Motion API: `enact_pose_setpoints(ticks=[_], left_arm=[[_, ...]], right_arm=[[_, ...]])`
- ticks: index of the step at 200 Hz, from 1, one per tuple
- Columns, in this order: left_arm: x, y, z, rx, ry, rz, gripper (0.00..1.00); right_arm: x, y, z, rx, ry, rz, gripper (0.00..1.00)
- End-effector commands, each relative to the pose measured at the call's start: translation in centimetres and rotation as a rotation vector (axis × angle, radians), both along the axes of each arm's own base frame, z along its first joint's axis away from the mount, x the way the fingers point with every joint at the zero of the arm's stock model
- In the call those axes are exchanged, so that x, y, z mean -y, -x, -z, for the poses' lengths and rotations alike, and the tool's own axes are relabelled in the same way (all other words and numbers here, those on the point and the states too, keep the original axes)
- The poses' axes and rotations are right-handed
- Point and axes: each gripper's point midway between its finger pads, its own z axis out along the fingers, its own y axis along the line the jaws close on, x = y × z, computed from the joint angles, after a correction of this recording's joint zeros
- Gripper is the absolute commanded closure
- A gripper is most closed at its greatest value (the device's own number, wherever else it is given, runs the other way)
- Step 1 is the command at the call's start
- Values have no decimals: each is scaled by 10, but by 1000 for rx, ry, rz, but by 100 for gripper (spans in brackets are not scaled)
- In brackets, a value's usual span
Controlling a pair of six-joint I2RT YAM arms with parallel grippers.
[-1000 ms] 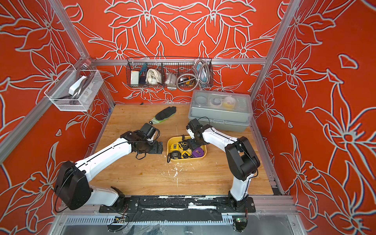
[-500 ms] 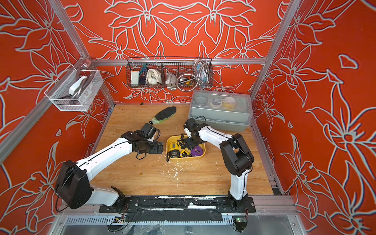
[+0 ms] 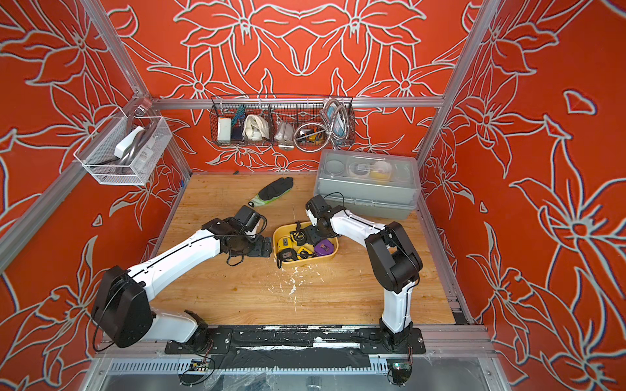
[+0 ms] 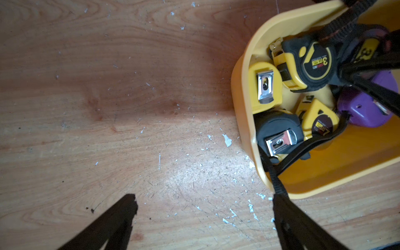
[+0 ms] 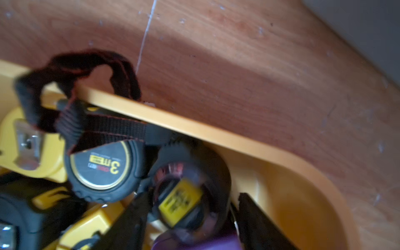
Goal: Take the tape measure out of the storage box
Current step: Pick up the tape measure from the storage box.
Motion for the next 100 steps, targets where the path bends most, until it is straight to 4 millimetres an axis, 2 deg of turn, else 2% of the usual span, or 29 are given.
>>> enact_pose_setpoints(ticks=[1, 20, 51, 79, 100], left_arm=[[2, 3, 0, -3, 5, 17, 0], [4, 3, 0, -5, 11, 18, 0], [3, 5, 1, -6, 8, 18, 0], [-1, 8, 2, -7, -3, 16, 0], [-2, 9, 2, -4, -7, 16, 0]], right_arm=[[2, 16, 29, -79, 37, 4, 14], [-6, 12, 28, -79, -7, 30, 1], [-7, 5, 36, -81, 47, 41, 0], [-10, 8, 47, -123, 62, 23, 7], [-5, 8, 51, -123, 99, 42, 7]])
